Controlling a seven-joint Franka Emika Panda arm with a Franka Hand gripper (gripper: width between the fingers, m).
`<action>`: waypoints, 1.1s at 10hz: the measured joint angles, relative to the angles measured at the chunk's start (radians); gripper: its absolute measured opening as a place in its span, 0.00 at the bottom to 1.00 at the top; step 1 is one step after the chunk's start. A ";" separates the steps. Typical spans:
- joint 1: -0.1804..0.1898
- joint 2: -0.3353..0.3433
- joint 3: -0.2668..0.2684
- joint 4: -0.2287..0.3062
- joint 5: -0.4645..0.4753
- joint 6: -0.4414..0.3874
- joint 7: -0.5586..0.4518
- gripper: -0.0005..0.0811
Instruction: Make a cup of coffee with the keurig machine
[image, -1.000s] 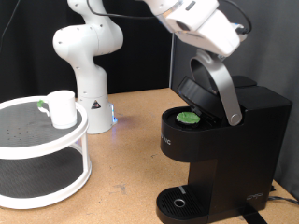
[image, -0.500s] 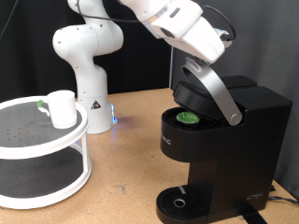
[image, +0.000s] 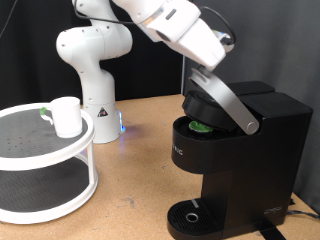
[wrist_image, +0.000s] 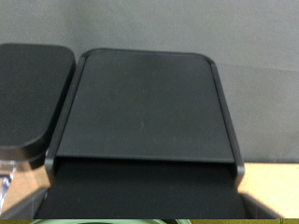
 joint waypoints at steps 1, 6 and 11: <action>-0.004 0.000 -0.003 -0.004 -0.011 0.000 0.000 0.01; -0.025 0.001 -0.014 -0.031 -0.043 0.007 0.000 0.01; -0.034 0.014 -0.026 -0.054 -0.055 0.021 -0.014 0.01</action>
